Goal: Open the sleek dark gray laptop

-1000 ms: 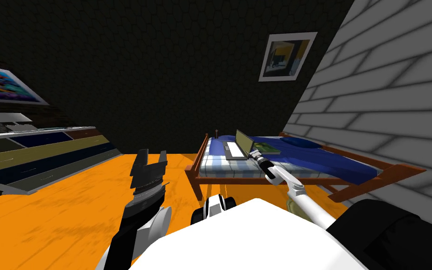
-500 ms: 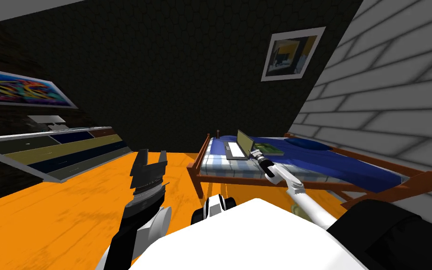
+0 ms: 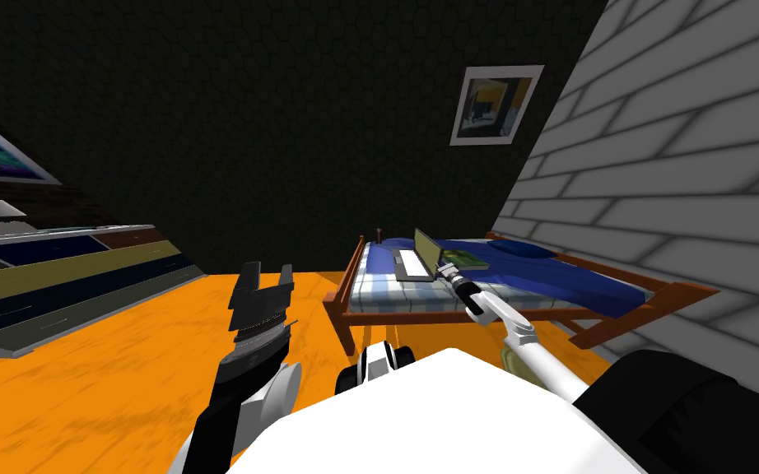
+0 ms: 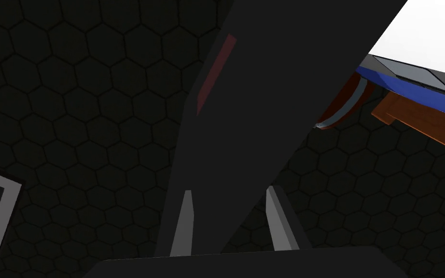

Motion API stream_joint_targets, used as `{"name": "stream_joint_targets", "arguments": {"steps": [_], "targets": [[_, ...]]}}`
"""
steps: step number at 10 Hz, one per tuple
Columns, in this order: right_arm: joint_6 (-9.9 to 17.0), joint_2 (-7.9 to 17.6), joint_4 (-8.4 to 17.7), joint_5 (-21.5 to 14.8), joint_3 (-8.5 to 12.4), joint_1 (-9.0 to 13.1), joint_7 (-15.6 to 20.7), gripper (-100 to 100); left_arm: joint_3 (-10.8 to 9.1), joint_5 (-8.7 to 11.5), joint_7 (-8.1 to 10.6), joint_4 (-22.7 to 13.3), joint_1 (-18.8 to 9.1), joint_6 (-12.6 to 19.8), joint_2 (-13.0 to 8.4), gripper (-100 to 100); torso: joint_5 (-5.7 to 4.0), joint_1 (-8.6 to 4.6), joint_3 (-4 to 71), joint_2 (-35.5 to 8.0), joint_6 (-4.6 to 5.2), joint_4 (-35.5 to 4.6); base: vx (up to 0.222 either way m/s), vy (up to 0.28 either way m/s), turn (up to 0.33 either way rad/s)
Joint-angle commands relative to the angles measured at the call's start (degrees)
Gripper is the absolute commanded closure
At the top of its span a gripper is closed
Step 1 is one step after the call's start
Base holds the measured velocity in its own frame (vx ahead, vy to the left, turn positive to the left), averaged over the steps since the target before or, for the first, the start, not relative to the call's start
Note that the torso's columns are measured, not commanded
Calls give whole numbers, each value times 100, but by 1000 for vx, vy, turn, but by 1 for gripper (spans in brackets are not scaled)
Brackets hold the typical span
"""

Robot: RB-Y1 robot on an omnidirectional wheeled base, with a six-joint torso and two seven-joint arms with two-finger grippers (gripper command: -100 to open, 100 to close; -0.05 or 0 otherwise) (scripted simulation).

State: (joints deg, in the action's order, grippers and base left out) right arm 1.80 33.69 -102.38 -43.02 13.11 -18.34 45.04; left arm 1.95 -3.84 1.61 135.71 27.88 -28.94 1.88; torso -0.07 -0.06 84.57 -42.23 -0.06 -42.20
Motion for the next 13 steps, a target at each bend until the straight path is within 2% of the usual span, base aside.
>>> {"name": "stream_joint_targets", "arguments": {"steps": [1, 7, 8, 13], "targets": [[66, -27, -149, -354, -61, -128, 364, 100, 0, 0, 0, 0, 0, 0, 0, 0, 4, 4, 13, 20, -2, 8, 40, 49, 3], [193, -96, -449, -1074, -169, -368, 1052, 100, 0, 0, 0, 0, 0, 0, 0, 0, 8, 9, 10, 12, -6, -4, 45, 39, 13], [180, -93, -419, -995, -155, -358, 964, 100, 0, 0, 0, 0, 0, 0, 0, 0, 12, 15, 3, -1, -3, -9, 16, 20, 4], [557, -607, -463, -1907, -465, -322, 1812, 100, 0, 0, 0, 0, -1, 0, 0, 0, 12, 9, -3, -10, 7, -13, -18, -19, 86]]}}
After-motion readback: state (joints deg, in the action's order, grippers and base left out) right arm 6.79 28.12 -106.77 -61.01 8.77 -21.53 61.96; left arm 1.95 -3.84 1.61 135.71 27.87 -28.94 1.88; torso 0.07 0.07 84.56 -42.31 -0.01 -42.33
